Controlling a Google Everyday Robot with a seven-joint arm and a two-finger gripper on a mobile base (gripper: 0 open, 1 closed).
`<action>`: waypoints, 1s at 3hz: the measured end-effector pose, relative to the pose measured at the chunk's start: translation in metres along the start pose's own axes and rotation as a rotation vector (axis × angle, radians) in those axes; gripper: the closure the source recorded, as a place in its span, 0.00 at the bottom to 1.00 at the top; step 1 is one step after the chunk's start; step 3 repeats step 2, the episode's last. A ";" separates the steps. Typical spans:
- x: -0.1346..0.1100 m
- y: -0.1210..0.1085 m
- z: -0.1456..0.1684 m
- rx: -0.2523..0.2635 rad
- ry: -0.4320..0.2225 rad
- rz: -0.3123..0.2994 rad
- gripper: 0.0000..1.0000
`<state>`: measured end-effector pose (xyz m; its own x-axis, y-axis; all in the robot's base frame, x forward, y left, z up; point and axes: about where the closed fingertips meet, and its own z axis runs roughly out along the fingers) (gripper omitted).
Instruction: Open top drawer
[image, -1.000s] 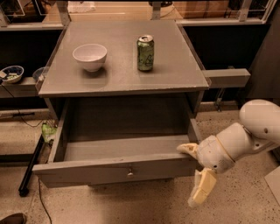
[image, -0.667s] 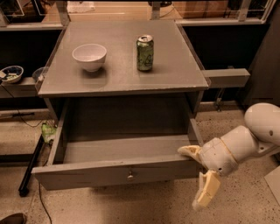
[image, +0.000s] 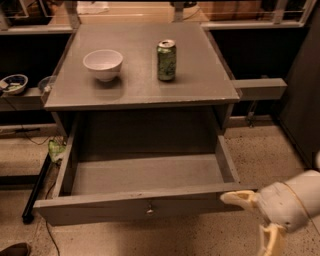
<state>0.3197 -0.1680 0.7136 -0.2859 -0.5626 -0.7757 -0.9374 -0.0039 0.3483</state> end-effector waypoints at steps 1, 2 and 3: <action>0.020 0.033 -0.015 0.003 -0.045 0.032 0.00; 0.021 0.035 -0.016 0.004 -0.047 0.035 0.00; 0.021 0.035 -0.016 0.004 -0.047 0.035 0.00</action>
Offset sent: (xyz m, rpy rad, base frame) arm -0.0308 -0.0213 0.0039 0.0318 0.0229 -0.0313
